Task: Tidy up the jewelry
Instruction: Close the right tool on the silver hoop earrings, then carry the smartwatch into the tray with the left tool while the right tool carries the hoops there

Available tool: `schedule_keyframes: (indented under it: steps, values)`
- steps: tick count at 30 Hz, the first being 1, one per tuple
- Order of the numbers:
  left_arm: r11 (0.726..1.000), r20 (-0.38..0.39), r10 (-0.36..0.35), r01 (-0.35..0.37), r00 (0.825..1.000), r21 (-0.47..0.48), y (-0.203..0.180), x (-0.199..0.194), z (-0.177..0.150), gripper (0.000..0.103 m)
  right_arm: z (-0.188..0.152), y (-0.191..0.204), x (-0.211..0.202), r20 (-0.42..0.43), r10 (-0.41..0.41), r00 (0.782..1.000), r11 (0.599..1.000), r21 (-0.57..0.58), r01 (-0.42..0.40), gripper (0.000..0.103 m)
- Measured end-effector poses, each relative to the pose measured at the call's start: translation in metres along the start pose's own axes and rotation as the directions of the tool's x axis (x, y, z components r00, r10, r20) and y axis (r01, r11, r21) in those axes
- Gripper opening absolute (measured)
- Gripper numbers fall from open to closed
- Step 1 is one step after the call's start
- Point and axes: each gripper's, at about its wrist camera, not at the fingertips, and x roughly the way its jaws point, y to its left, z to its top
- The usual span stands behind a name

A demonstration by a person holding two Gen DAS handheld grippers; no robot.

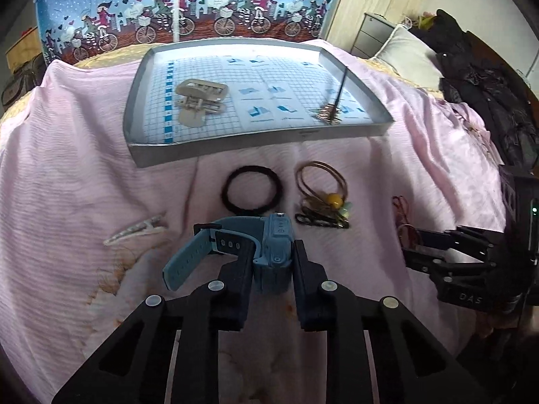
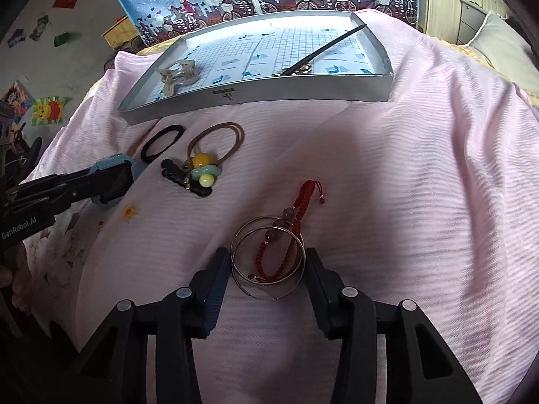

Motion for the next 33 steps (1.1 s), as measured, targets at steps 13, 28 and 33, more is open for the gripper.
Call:
schedule_keyframes:
  steps: [13,28,33]
  values:
    - [0.995,-0.032,-0.095,0.094,0.995,-0.04,-0.024,-0.014,-0.019,0.018,-0.016,0.01,-0.012,-0.049,0.102,0.994,0.994,0.036,-0.1,0.043]
    - [0.996,-0.052,-0.092,0.091,0.994,-0.014,-0.032,-0.008,-0.025,0.018,0.009,-0.039,-0.003,0.073,0.231,0.97,0.924,0.297,-0.242,0.042]
    - [0.996,-0.059,-0.094,0.094,0.994,-0.015,-0.032,-0.007,-0.025,0.018,0.012,-0.044,-0.001,0.094,0.292,0.952,0.888,0.341,-0.307,0.042]
